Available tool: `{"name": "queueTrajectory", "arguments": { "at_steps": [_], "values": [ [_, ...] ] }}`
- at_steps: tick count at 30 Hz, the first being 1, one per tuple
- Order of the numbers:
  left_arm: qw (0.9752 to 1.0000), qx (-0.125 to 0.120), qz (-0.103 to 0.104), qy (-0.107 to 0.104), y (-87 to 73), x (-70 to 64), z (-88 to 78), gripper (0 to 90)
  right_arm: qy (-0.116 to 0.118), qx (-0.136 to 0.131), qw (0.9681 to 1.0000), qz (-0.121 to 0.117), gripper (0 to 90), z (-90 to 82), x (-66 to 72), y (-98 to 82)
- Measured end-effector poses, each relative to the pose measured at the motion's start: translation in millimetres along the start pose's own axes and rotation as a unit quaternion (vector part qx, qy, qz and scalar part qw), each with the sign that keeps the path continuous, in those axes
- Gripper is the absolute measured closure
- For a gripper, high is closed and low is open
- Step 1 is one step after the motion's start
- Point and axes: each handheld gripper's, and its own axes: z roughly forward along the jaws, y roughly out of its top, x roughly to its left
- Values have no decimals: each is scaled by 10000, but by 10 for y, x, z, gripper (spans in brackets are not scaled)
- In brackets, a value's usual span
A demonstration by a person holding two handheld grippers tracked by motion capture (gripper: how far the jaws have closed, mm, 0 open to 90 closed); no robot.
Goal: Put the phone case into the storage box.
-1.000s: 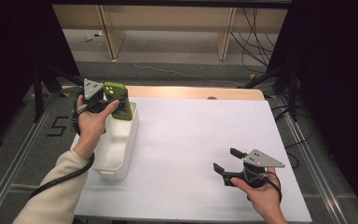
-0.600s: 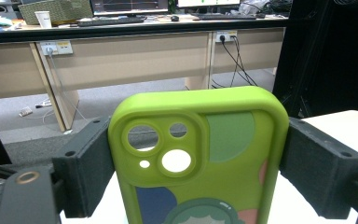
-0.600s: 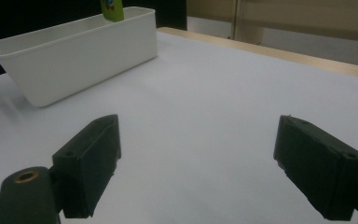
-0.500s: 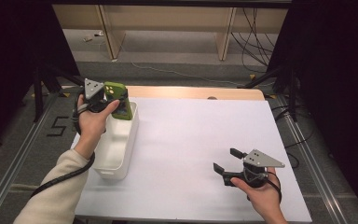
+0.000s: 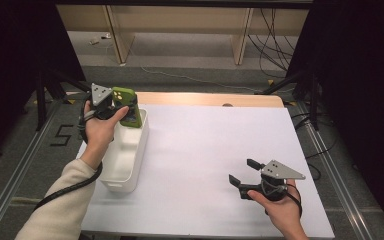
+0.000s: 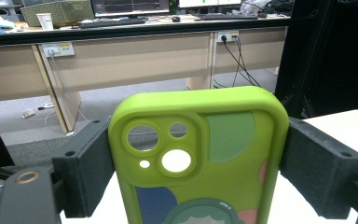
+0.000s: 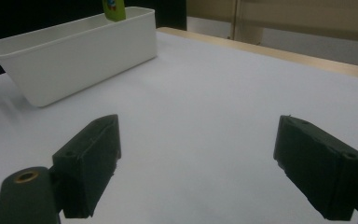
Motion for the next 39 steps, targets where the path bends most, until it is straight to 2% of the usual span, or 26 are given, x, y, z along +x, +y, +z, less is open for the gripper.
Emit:
{"name": "queueTrajectory", "arguments": {
  "at_steps": [39],
  "values": [
    [10000, -23, 33, 82, -39, 39, 109, 156, 10, -6, 10000, 7, 159, 1, -2, -3]
  ]
}}
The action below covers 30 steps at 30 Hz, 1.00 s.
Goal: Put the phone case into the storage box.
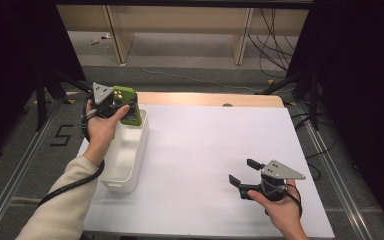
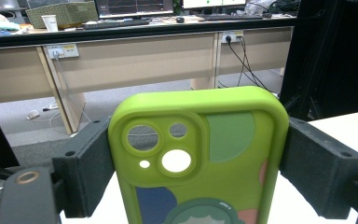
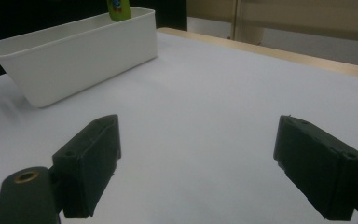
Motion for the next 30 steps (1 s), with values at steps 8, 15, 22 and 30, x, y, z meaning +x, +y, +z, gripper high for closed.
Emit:
{"name": "queueTrajectory", "arguments": {
  "at_steps": [8, 15, 22, 30],
  "values": [
    [10000, 16, -57, -19, -3, -3, 27, 156, -3, -10, 10000, 0, 159, 2, 3, -2],
    [10000, 41, -65, -22, -19, -10, 61, 156, 1, -3, 10000, -3, 159, 0, 4, 0],
    [10000, 50, -68, 3, -28, 3, 80, 155, -3, -9, 10000, -4, 159, 2, 4, -2],
    [10000, 56, -40, 24, -41, 20, 101, 155, -3, -3, 10000, -10, 159, 3, 4, -2]
  ]
}}
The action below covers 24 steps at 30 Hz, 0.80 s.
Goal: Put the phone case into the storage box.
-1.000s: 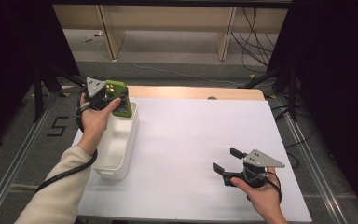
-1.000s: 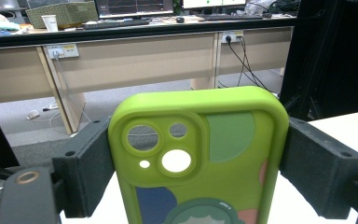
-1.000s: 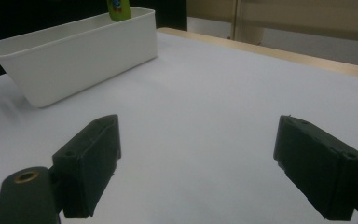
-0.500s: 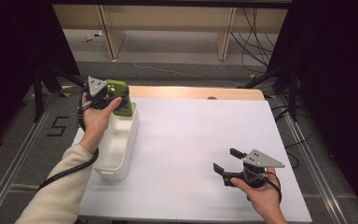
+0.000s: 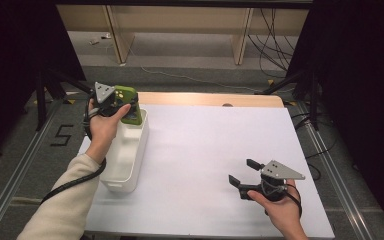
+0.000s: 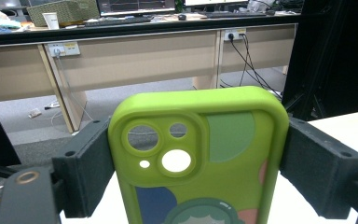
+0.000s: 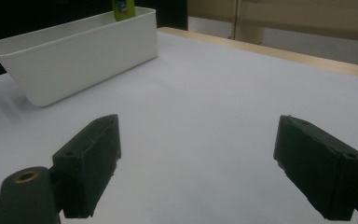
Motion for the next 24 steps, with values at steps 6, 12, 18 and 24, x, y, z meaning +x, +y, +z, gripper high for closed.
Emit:
{"name": "queueTrajectory", "arguments": {
  "at_steps": [6, 12, 18, 24],
  "values": [
    [10000, 9, -3, 24, -2, -2, 16, 155, 8, 2, 10000, -2, 159, 3, 0, -2],
    [10000, 0, 46, 11, -8, 3, 39, 155, 8, -6, 10000, 5, 159, 2, -1, -1],
    [10000, 19, 51, 5, -16, 1, 54, 155, 22, 11, 10000, 10, 159, 4, -1, -4],
    [10000, 42, 67, 26, -28, 11, 70, 155, 25, 11, 10000, -3, 159, 6, 0, -3]
  ]
}}
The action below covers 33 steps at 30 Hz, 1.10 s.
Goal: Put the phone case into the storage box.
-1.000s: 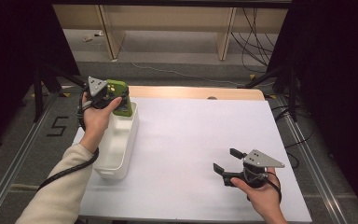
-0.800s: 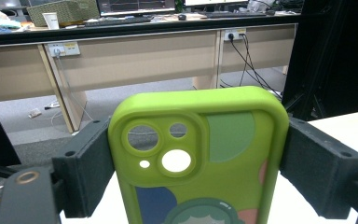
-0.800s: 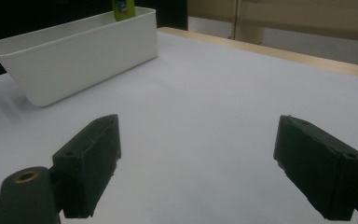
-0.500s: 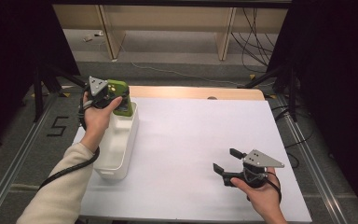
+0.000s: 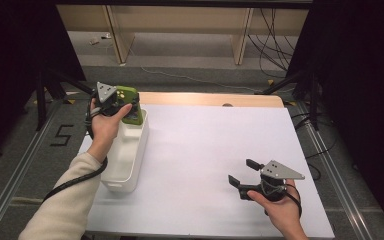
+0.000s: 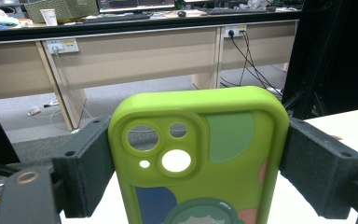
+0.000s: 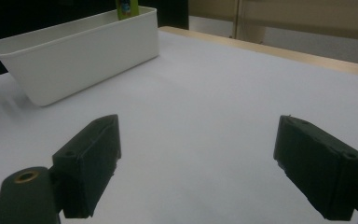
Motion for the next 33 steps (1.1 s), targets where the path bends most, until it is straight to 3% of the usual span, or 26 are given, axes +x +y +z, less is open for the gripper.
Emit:
{"name": "queueTrajectory", "arguments": {
  "at_steps": [33],
  "values": [
    [9999, 140, 75, 58, -85, 32, 102, 155, 8, 21, 10000, -7, 159, 1, -1, -3]
  ]
}}
